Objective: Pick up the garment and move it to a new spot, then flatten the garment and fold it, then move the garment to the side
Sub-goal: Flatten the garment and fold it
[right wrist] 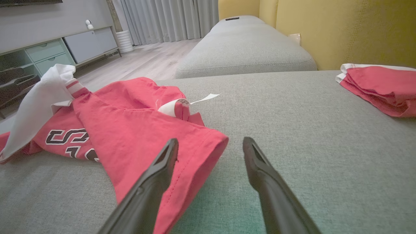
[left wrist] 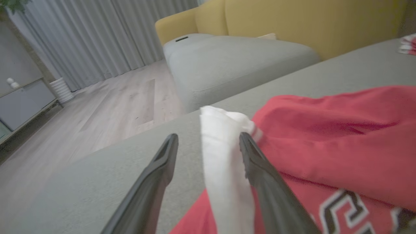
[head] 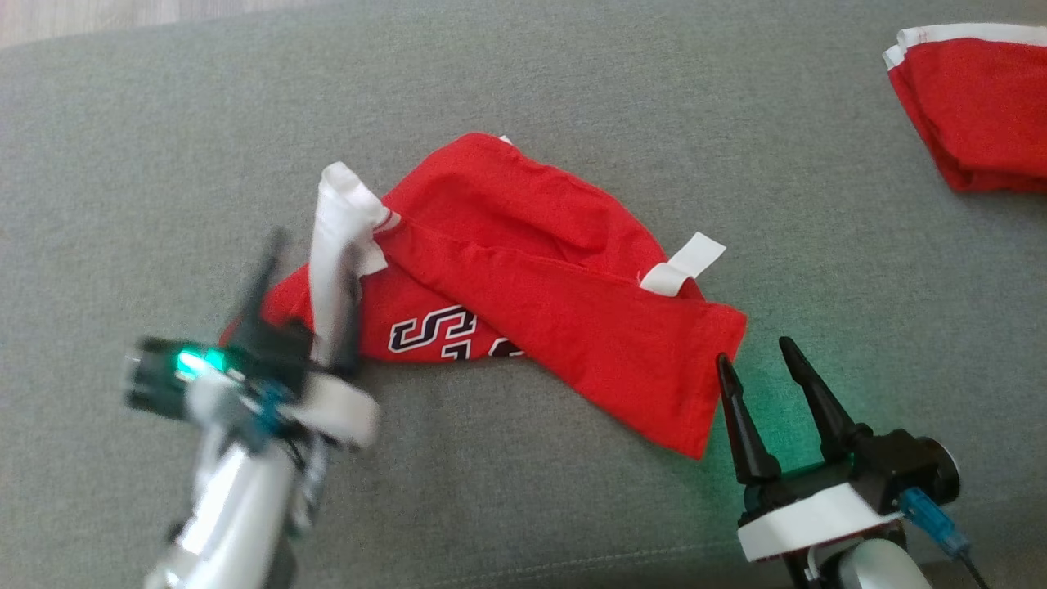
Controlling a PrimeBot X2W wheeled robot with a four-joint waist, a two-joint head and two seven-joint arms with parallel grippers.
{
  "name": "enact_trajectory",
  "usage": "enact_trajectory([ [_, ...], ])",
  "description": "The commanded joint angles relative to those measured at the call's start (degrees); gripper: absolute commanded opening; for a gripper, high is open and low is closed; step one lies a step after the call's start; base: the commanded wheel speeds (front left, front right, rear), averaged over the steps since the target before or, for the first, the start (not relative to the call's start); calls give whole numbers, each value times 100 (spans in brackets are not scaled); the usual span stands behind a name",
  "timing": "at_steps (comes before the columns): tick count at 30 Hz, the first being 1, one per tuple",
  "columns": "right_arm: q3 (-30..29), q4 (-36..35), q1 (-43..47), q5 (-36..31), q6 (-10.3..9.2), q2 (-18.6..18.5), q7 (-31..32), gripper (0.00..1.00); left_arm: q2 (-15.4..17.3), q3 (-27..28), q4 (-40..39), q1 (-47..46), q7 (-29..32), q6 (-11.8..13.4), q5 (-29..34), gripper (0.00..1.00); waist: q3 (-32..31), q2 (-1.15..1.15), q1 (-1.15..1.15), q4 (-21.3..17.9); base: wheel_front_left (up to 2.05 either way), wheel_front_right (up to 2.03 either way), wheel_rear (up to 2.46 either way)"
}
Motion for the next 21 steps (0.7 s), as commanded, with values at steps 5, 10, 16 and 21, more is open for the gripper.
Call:
enact_trajectory([
  [5, 68, -182, -192, 17, 36, -24, -62, 100, 72, -691, -614, 301, -29, -109, 396, 100, 73, 0, 0, 62, 0, 0, 0],
  [10, 106, -174, -278, 19, 36, -18, -62, 100, 81, -807, -236, -17, -29, -183, 401, 100, 142, 0, 0, 71, 0, 0, 0],
  [16, 144, -158, -355, 42, 36, -14, -62, 100, 257, -703, 648, -639, -29, -164, 393, 100, 198, 0, 0, 7, 0, 0, 0],
  [21, 115, -152, -352, 53, 36, -12, -62, 100, 387, -653, 1157, -921, -29, -183, 328, 100, 207, 0, 0, -83, 0, 0, 0],
])
